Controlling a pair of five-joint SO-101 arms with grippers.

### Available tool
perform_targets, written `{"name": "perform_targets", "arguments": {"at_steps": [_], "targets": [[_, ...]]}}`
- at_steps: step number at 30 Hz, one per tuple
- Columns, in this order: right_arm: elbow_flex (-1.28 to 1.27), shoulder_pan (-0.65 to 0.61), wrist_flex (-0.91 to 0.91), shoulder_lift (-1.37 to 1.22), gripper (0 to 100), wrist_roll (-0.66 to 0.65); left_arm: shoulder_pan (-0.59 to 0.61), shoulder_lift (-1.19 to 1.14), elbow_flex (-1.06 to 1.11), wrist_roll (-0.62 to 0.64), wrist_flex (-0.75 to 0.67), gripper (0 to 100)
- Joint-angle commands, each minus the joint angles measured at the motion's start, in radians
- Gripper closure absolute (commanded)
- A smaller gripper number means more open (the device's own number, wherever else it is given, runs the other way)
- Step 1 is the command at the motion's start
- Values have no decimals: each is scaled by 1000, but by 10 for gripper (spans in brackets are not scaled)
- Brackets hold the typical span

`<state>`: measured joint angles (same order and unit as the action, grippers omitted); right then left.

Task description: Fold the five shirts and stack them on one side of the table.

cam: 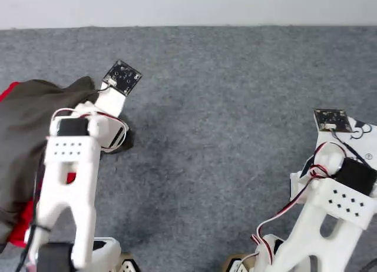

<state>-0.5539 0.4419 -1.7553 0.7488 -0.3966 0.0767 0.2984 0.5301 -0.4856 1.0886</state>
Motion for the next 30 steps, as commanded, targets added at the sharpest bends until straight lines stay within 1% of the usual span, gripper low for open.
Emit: {"name": "perform_targets", "arguments": {"at_steps": [1,3,6,11,13,16,19,20,22,27,30], "targets": [[2,-5,-39,18,987,5,26,-167,-67,15,-40,782],[2,-5,-39,19,987,5,41,-265,-143,37,-38,780],[2,-5,-39,16,987,5,41,-405,-234,32,-31,779],[2,-5,-39,16,987,5,20,-637,-383,11,49,780],[2,-5,-39,16,987,5,20,-720,-458,11,101,784],[2,-5,-39,16,987,5,15,-821,-610,3,235,844],[2,-5,-39,15,987,5,-14,-898,-746,-68,364,957],[2,-5,-39,15,987,3,-28,-918,-789,-84,400,991],[2,-5,-39,15,987,3,-44,-925,-875,-78,470,987],[2,-7,-39,21,987,2,-52,-844,-1144,40,548,988],[2,-7,-39,19,987,0,-52,-799,-1326,64,582,988]]}}
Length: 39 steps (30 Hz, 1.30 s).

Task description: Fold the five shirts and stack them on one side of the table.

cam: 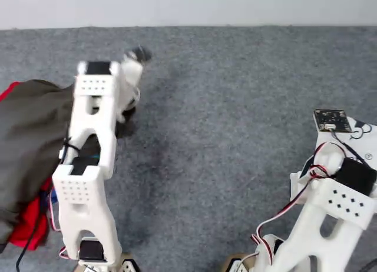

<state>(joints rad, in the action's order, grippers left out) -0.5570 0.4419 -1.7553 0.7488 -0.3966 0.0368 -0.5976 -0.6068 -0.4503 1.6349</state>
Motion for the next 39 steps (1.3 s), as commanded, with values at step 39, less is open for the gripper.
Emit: {"name": "perform_targets", "arguments": {"at_steps": [39], "targets": [[5,-191,-2,13,987,6,-605,423,-644,153,123,988]]}}
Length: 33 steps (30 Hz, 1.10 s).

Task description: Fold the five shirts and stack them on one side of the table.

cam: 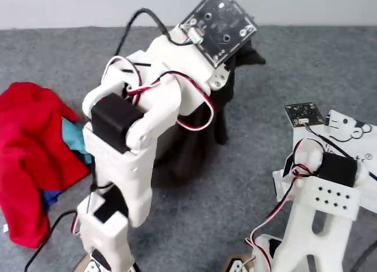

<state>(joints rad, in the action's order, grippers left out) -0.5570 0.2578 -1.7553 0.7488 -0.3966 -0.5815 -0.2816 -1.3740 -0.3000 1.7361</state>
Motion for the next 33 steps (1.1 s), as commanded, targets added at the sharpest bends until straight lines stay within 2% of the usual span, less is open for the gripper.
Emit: {"name": "perform_targets", "arguments": {"at_steps": [1,6,9,13,19,23,27,33], "targets": [[5,-7,-2,13,987,8,18,140,188,-11,21,988],[5,-7,-2,13,987,8,94,259,519,-44,12,988],[5,-7,-2,13,987,8,149,290,639,-40,-35,988],[5,-7,-2,13,987,8,175,282,647,12,-175,988],[5,-7,-2,13,987,8,144,170,651,29,-531,983],[5,-7,-4,15,987,6,123,81,645,40,-690,914],[2,-7,-10,15,987,6,121,43,645,135,-724,872],[-2,-13,-4,15,985,5,129,25,653,189,-721,862]]}}
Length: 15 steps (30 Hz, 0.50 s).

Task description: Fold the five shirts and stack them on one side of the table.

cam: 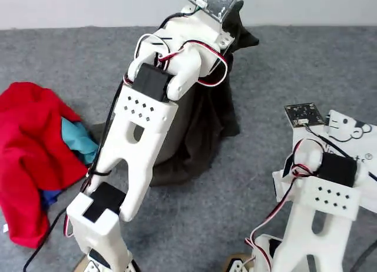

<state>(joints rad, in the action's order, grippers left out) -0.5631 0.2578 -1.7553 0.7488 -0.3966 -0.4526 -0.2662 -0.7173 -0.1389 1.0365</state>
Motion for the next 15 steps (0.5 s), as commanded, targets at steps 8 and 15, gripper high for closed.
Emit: {"name": "perform_targets", "arguments": {"at_steps": [8,15], "targets": [[5,-15,-7,13,983,2,-8,11,-10,106,150,754],[5,-16,-12,13,983,2,25,20,-13,114,255,742]]}}
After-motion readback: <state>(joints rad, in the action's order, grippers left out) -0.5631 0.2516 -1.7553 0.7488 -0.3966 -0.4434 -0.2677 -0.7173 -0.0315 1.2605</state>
